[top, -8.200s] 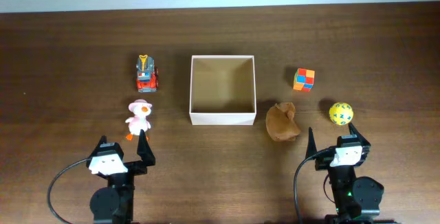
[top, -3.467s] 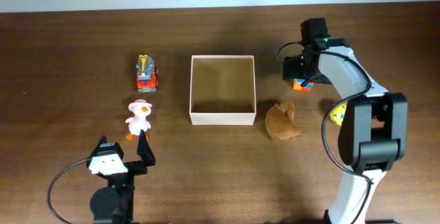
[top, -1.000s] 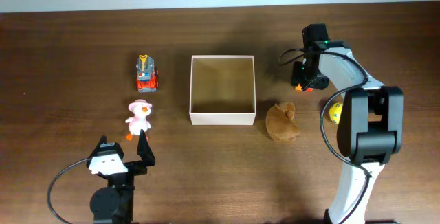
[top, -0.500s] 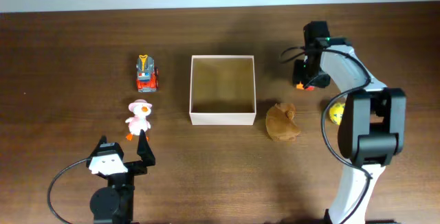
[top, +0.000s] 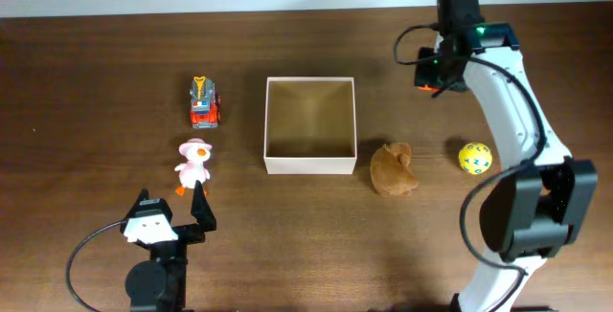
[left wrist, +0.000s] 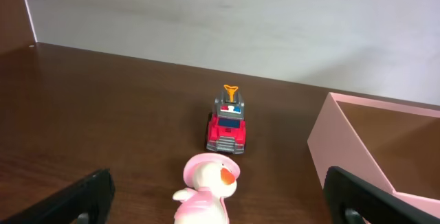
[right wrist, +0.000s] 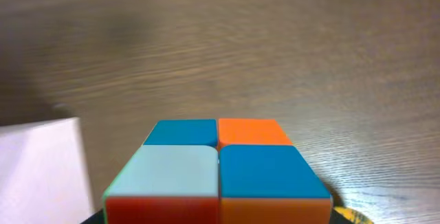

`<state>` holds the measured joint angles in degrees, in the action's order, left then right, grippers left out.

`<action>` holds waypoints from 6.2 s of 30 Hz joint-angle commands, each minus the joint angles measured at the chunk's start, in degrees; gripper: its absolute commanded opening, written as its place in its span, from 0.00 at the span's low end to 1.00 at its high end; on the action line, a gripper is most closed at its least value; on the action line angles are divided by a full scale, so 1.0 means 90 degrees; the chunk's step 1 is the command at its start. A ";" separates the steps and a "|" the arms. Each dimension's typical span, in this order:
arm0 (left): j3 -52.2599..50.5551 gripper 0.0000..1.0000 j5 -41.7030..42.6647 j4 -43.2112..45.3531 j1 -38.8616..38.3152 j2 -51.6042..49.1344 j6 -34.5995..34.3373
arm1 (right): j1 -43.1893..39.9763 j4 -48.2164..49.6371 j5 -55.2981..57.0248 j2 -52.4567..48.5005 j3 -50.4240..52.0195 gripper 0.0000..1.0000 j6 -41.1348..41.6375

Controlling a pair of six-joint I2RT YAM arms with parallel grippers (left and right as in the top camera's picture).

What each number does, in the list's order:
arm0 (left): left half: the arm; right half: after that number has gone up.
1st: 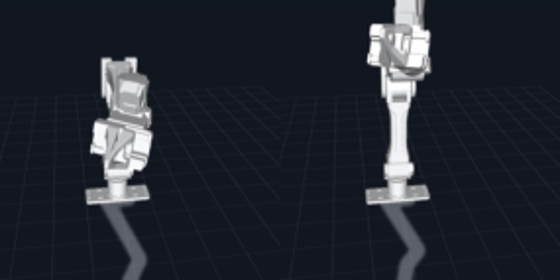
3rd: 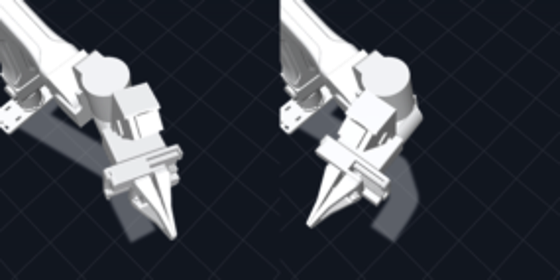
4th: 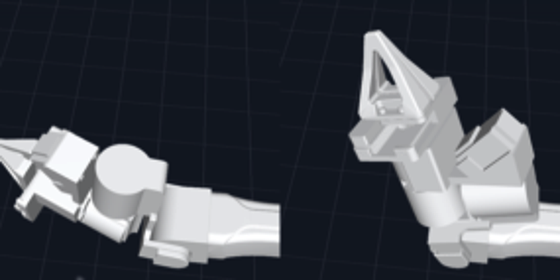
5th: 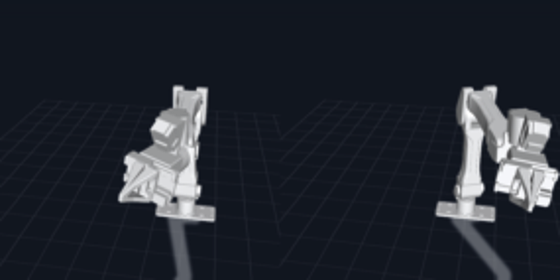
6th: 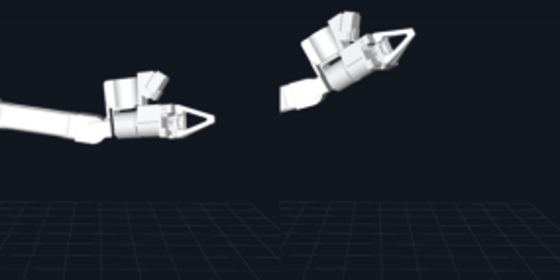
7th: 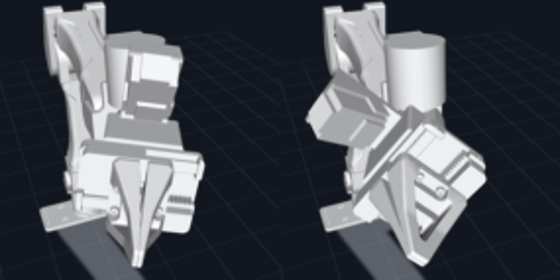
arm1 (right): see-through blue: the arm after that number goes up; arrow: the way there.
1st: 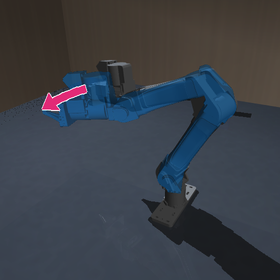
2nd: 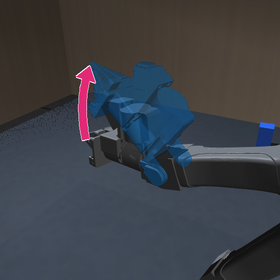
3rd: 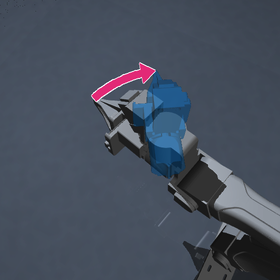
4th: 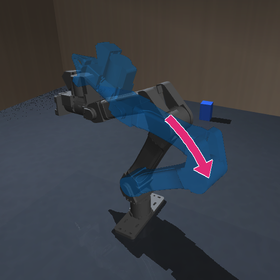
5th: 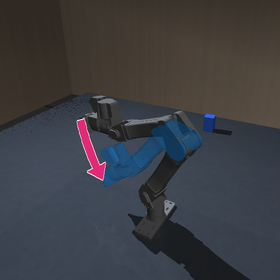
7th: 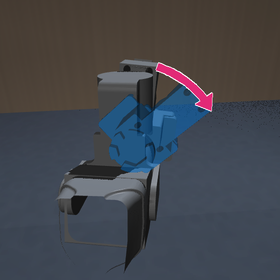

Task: Pack container
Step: 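Carry the cube with right gripper over the box, then lower cube into box corner and open right gripper, then move right gripper out of box toward the brown plush capybara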

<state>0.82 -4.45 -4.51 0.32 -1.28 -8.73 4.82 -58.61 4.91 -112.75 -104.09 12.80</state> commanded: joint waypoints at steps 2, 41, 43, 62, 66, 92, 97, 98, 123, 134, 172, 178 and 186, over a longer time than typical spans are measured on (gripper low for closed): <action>-0.0032 0.99 0.0070 0.0012 0.0015 0.0032 0.0100 | 0.0600 -0.0095 -0.0019 0.0568 -0.0187 0.49 -0.0075; -0.0032 0.99 0.0070 0.0012 0.0015 0.0032 0.0100 | 0.2577 0.0959 0.0170 -0.0971 -0.0107 0.49 0.0352; -0.0032 0.99 0.0070 0.0012 0.0015 0.0032 0.0100 | 0.2577 0.0950 0.0253 -0.1054 -0.0107 0.49 0.0352; -0.0032 0.99 0.0070 0.0012 0.0015 0.0032 0.0100 | 0.2499 0.1064 0.0724 -0.1265 -0.0102 0.57 0.0350; -0.0032 0.99 0.0070 0.0012 0.0015 0.0032 0.0100 | 0.2499 0.1061 0.0721 -0.1265 -0.0102 0.61 0.0350; -0.0032 0.99 0.0068 0.0012 0.0015 0.0032 0.0100 | 0.2970 0.0923 -0.0063 -0.1205 -0.0109 0.34 -0.0826; -0.0032 0.99 0.0070 0.0012 0.0015 0.0032 0.0100 | 0.3002 0.1115 -0.0041 -0.1273 -0.0107 0.26 -0.1345; -0.0032 0.99 0.0068 0.0012 0.0015 0.0032 0.0100 | 0.2992 0.1168 0.0002 -0.1297 -0.0107 0.26 -0.1413; -0.0032 0.99 0.0068 0.0012 0.0015 0.0032 0.0100 | 0.2620 0.1982 0.0493 -0.1904 -0.0107 0.28 -0.2064; -0.0032 0.99 0.0070 0.0012 0.0015 0.0032 0.0102 | 0.2788 0.1870 0.0529 -0.1870 -0.0109 0.57 -0.2062; -0.0032 0.99 0.0068 0.0012 0.0015 0.0032 0.0100 | 0.1122 -0.2764 0.1188 0.0750 -0.1083 0.99 0.0869; -0.0032 0.99 0.0070 0.0012 0.0015 0.0032 0.0100 | 0.1076 -0.2113 0.0491 0.0748 -0.0153 0.99 0.0775; -0.0032 0.99 0.0070 0.0012 0.0015 0.0032 0.0100 | 0.1069 -0.1100 0.0216 0.0748 0.1280 0.99 0.0583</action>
<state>0.82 -4.45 -4.49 0.32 -1.28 -8.73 14.92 -70.19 8.75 -106.39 -95.74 19.25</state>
